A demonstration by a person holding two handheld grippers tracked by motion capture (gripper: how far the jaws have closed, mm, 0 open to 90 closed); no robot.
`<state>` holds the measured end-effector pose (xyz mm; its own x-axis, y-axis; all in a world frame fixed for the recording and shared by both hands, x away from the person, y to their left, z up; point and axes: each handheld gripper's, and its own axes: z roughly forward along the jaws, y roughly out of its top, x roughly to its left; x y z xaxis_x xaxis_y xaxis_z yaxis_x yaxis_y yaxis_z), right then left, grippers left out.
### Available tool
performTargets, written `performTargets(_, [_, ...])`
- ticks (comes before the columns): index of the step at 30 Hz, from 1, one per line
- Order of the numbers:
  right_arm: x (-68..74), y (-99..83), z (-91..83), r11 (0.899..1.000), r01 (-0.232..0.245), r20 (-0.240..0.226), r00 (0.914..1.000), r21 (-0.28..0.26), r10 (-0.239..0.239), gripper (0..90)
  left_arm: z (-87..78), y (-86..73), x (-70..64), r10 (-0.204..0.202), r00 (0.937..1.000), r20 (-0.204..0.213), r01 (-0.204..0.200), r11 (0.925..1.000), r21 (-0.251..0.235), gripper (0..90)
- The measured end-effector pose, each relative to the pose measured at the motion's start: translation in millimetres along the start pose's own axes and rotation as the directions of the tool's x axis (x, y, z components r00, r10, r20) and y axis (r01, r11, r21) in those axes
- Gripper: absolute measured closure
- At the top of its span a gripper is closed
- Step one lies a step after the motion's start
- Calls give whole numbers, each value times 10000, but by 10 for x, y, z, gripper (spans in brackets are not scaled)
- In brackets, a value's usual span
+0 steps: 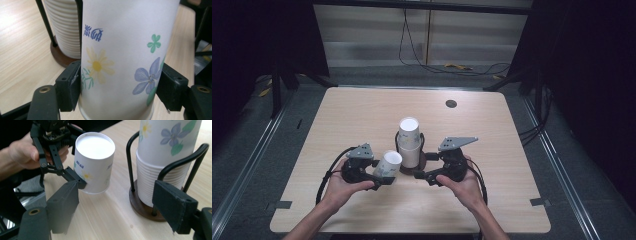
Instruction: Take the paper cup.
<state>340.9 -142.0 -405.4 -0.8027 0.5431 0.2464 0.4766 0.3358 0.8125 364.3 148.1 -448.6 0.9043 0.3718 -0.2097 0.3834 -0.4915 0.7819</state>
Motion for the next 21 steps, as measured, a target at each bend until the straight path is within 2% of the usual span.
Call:
performTargets(1, [-1,-1,5,9999,42,50,10000,104,-43,207,9,9,-7,58,10000,14,-58,9999,108,296])
performTargets(2, [-4,-6,15,9996,86,147,9999,256,-90,198,24,35,-23,328,9994,73,-329,9992,214,294])
performTargets(3, [-4,-6,15,9996,86,147,9999,256,-90,198,24,35,-23,328,9994,73,-329,9992,214,292])
performTargets(5, [2,-23,52,9986,71,323,9994,516,-87,160,30,81,-50,778,9970,-44,-776,9962,404,292])
performTargets(7, [14,-25,76,9967,100,73,9999,801,-106,160,19,125,-56,961,9954,-50,-956,9936,603,292])
performTargets(8, [24,-25,79,9958,173,111,9998,895,-183,162,14,137,-58,1027,9947,-8,-1024,9924,679,292])
performTargets(11, [39,-28,89,9928,296,82,9995,1159,-308,173,31,154,-69,1105,9939,7,-1100,9881,1075,292])
performTargets(13, [45,-31,108,9893,380,-39,9993,1410,-379,205,42,160,-74,1248,9922,66,-1245,9820,1421,292])
performTargets(16, [56,-29,147,9825,589,-151,9983,1768,-571,228,60,157,-80,1223,9924,146,-1231,9811,1493,292])
performTargets(19, [66,-21,185,9736,750,-303,9971,2156,-701,245,80,157,-81,1458,9893,3,-1434,9726,1829,292])
performTargets(21, [68,-18,208,9691,801,-424,9965,2333,-721,249,85,154,-82,1406,9900,93,-1399,9725,1863,292])
